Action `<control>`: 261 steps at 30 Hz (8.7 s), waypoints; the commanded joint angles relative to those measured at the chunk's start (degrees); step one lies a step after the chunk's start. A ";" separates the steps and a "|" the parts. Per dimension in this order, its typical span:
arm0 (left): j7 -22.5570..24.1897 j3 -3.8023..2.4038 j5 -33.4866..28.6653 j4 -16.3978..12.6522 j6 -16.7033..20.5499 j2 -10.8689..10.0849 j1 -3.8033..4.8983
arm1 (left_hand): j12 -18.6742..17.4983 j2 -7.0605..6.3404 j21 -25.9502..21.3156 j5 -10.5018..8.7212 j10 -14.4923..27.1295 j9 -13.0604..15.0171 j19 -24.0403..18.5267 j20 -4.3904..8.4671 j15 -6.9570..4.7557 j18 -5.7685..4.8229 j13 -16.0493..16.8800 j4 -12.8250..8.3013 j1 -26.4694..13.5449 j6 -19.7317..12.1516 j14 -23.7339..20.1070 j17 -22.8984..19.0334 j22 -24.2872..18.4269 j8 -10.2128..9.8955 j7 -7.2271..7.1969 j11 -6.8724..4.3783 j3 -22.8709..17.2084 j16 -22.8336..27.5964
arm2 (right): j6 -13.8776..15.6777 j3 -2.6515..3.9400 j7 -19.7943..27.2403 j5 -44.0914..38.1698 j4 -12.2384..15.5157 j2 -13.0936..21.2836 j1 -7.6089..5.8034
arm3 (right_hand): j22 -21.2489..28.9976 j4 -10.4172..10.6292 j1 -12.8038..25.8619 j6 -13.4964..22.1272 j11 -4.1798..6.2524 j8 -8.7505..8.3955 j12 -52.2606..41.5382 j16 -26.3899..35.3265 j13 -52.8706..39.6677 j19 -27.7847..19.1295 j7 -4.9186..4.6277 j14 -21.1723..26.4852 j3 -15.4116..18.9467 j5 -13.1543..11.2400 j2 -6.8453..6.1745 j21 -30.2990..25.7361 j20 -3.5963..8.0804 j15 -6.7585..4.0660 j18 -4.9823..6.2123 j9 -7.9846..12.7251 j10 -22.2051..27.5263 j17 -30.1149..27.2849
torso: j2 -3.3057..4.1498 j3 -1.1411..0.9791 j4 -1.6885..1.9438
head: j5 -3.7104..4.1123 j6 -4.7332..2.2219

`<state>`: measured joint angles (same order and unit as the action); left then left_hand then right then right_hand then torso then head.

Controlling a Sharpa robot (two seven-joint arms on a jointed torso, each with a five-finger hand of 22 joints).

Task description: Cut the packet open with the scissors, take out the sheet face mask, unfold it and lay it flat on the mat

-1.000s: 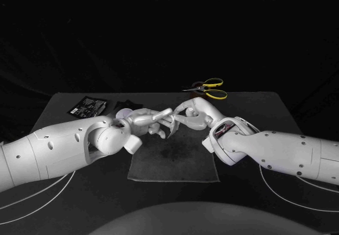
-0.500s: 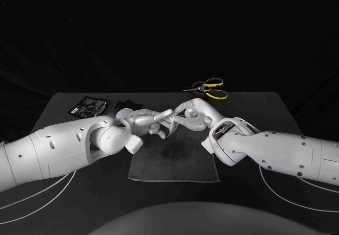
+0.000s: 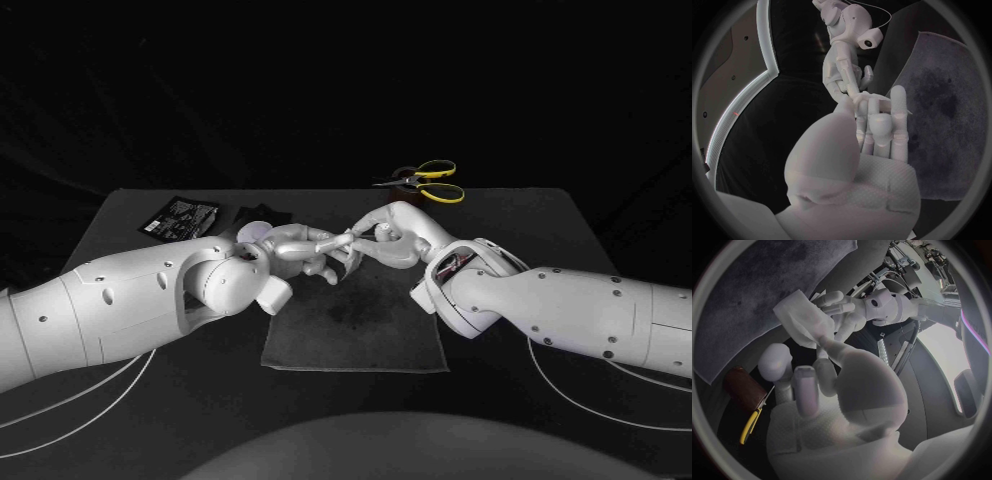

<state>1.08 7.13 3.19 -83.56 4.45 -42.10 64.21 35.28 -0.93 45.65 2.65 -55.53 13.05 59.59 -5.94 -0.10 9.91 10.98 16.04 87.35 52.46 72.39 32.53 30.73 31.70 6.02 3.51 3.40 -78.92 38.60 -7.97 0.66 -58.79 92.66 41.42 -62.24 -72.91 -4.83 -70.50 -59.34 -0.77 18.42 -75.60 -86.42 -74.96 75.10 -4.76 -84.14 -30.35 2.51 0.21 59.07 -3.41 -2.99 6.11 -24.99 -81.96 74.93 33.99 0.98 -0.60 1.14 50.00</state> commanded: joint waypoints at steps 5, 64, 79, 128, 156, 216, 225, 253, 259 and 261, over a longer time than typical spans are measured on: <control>1.60 -0.26 -0.61 -0.53 -2.20 -0.13 0.13 | -1.30 1.34 -0.06 0.30 -0.41 -0.64 -0.13 0.21 -0.09 0.55 -1.10 0.44 3.66 0.54 -0.40 -0.69 0.28 -0.23 0.00 -0.03 -2.95 0.04 | -1.57 -0.05 -0.46 -1.04 0.01 -0.04 0.08 | -0.04 -0.09 -0.15 -0.29 0.47 0.42 -0.28 -0.14 -3.11 -0.02 0.01 -4.25 -0.29 0.27 0.22 -0.09 0.25 -0.30 0.51 -0.65 -0.80 7.61 | 0.02 -0.04 -0.01 | 0.03 0.00; 0.11 -0.72 27.25 3.42 -6.12 -0.25 7.78 | -2.84 -5.59 4.72 0.25 -4.53 0.94 -1.31 0.94 -0.56 0.59 -4.17 -5.81 0.49 -0.41 1.04 1.84 5.03 4.90 0.82 -0.41 -32.11 -1.66 | -5.23 0.96 1.29 1.41 -0.95 4.18 -4.42 | -0.30 -0.24 -0.09 -0.17 0.50 0.70 -0.18 -0.20 -3.06 0.16 0.02 -4.27 -0.62 0.27 0.15 0.28 0.35 -0.35 0.41 -0.75 -0.83 7.73 | 0.04 -0.12 0.00 | 0.10 0.00; 0.90 -0.71 34.72 3.82 -3.71 0.00 10.65 | -2.52 -6.05 5.31 0.25 -4.57 0.85 -1.29 1.04 -0.60 0.60 -4.10 -6.91 -0.40 -0.15 1.47 2.43 5.52 4.78 0.88 -0.41 -33.90 -1.82 | -10.12 1.05 0.40 -0.90 -2.52 3.63 -7.60 | -0.37 -0.35 -0.11 -0.13 0.51 0.81 -0.33 -0.29 -3.21 0.20 0.03 -4.32 -0.74 0.27 0.08 0.35 0.38 -0.36 0.39 -0.79 -0.92 7.93 | -0.04 -0.03 0.08 | 0.07 0.00; 3.58 -0.61 50.15 5.74 2.88 1.92 14.03 | -4.15 -10.51 5.09 0.18 0.18 -1.60 -3.25 -0.25 1.44 0.13 -4.95 -6.07 -5.21 -6.56 -1.14 -3.37 5.99 -0.99 3.32 2.03 -34.58 -0.23 | -17.75 0.95 -5.31 -7.70 -0.70 3.17 -13.67 | -0.73 -0.45 -0.04 -0.16 0.53 1.08 -0.83 -0.32 -3.65 0.46 0.06 -4.33 -0.86 0.26 -0.05 0.92 0.41 -0.36 0.25 -0.89 -1.23 7.99 | -0.06 0.01 -0.07 | 0.16 -0.81; 4.08 -0.05 38.95 0.48 10.05 -1.93 12.10 | 4.57 -8.03 0.79 0.22 3.34 -2.33 -3.48 -1.78 1.89 0.73 -3.24 0.37 1.82 -5.21 -6.66 -12.90 3.46 1.63 3.02 2.05 -13.31 0.42 | -14.96 0.83 -12.53 -3.72 0.31 3.16 -13.70 | -0.88 -0.45 0.04 -0.34 0.59 1.33 -1.44 -0.29 -4.16 0.58 0.15 -4.31 -0.95 0.26 -0.07 1.15 0.44 -0.40 0.20 -0.98 -1.61 7.93 | -0.03 -0.03 -0.04 | 0.29 -1.44; 3.92 -0.71 26.00 -0.37 16.66 5.43 1.63 | -7.64 -10.17 0.11 0.17 6.41 -3.80 -0.62 -2.38 3.09 0.60 -7.02 0.98 -4.63 -7.34 -2.23 -7.40 2.91 -8.37 4.90 3.88 3.47 3.24 | -10.51 0.30 -14.75 3.92 2.95 2.36 -12.06 | -0.84 -0.45 0.17 -0.43 0.70 1.59 -1.55 -0.12 -4.26 0.57 0.25 -4.24 -1.21 0.27 -0.09 0.99 0.51 -0.50 0.25 -1.05 -1.78 7.56 | 0.04 -0.04 -0.02 | 0.73 -1.98; 4.27 -0.74 25.51 -0.51 17.15 5.51 1.63 | -7.24 -9.91 0.05 0.15 6.42 -3.63 -0.56 -2.40 3.15 0.59 -6.86 0.98 -4.97 -7.33 -2.15 -6.62 2.85 -8.10 5.01 3.96 4.14 2.88 | -10.83 0.25 -14.73 3.91 2.96 2.09 -11.85 | -0.83 -0.47 0.17 -0.40 0.72 1.63 -1.58 -0.11 -4.30 0.57 0.26 -4.24 -1.32 0.27 -0.07 0.97 0.53 -0.53 0.26 -1.05 -1.81 7.55 | 0.00 -0.06 -0.02 | 0.65 -1.90; 4.11 -0.76 24.19 -0.39 15.82 5.13 1.65 | -7.31 -5.68 4.96 0.19 -1.72 -1.98 -1.07 -0.09 0.75 0.57 -6.86 -0.91 3.23 -0.97 1.96 1.76 6.84 -3.19 2.20 1.31 -28.95 0.24 | -10.74 0.21 -14.70 3.49 2.33 2.53 -11.72 | -0.82 -0.49 0.18 -0.37 0.73 1.68 -1.59 -0.09 -4.32 0.56 0.26 -4.23 -1.48 0.27 -0.04 0.93 0.55 -0.55 0.27 -1.06 -1.84 7.50 | 0.02 -0.04 0.01 | 0.77 -1.75; 3.42 -0.76 25.10 -0.42 14.90 5.03 1.65 | -6.79 -7.11 6.57 0.14 -2.55 -1.67 -1.67 0.21 0.49 0.63 -6.60 -4.47 2.04 -0.07 1.97 1.91 8.17 -2.46 2.21 1.07 -35.68 0.30 | -10.62 0.22 -14.60 3.29 2.35 2.60 -11.72 | -0.86 -0.51 0.18 -0.35 0.74 1.69 -1.59 -0.14 -4.32 0.60 0.26 -4.25 -1.52 0.27 -0.04 0.98 0.56 -0.55 0.26 -1.06 -1.84 7.60 | 0.03 -0.05 -0.01 | 0.77 -1.59; 3.21 -0.76 25.31 -0.41 14.63 4.96 1.65 | -6.31 -7.58 7.17 0.14 -3.50 -1.19 -1.90 0.37 0.20 0.67 -6.40 -5.55 0.66 1.21 2.13 2.15 8.66 -1.45 1.80 0.67 -37.49 0.27 | -10.53 0.22 -14.55 3.25 2.24 2.65 -11.72 | -0.79 -0.52 0.18 -0.34 0.74 1.70 -1.43 -0.07 -4.19 0.53 0.26 -4.22 -1.55 0.27 -0.05 0.85 0.57 -0.56 0.29 -1.06 -1.77 7.46 | -0.01 -0.03 0.00 | 0.78 -1.62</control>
<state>4.49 6.43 27.72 -83.83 20.99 -37.14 65.85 28.63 -8.65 52.58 2.64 -58.54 11.40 58.02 -5.62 0.50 9.46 4.50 10.93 88.64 53.10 74.46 34.53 39.20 29.66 7.83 4.38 -33.37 -78.58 28.17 -7.79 -14.41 -54.91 95.00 44.01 -73.96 -73.65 -5.30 -70.16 -59.38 -0.74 19.23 -76.92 -86.33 -74.93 75.41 -4.49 -83.92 -31.45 2.65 -0.14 60.00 -3.09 -3.15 5.57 -24.97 -81.88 74.96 34.00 0.93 -0.60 1.88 48.38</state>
